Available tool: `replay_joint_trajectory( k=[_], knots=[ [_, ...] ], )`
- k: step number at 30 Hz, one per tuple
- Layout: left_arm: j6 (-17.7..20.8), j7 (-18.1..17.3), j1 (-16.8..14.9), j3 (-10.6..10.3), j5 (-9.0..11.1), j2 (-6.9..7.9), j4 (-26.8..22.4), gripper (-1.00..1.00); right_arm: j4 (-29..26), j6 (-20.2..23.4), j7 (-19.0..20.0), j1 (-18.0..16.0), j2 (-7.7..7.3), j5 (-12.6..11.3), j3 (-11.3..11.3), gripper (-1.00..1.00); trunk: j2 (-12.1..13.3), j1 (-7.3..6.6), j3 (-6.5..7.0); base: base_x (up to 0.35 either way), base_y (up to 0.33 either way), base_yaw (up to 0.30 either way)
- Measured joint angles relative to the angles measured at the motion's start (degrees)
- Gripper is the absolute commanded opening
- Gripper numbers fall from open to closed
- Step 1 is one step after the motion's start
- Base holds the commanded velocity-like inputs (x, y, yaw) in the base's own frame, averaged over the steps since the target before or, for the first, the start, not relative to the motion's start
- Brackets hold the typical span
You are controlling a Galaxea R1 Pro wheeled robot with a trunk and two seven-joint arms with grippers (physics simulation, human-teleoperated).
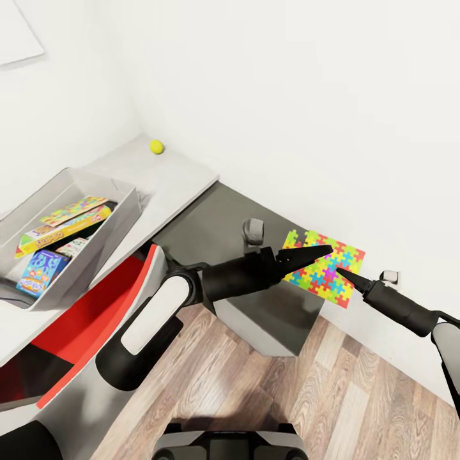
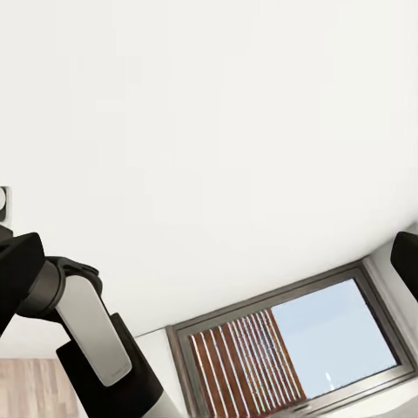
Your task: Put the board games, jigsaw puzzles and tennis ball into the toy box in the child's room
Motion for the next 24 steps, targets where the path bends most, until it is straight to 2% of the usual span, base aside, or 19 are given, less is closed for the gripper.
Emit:
replay_joint_trajectory(
  k=[24],
  knots=[
    [0.0,-0.3,0.0,0.0,-0.6,-0.14,0.0,1.00,-0.9,0.1,0.0,0.0,0.00,-0.1,0.2,-1.00,0.0,0.00,2.23,0.000,0.000,0.004]
  ],
)
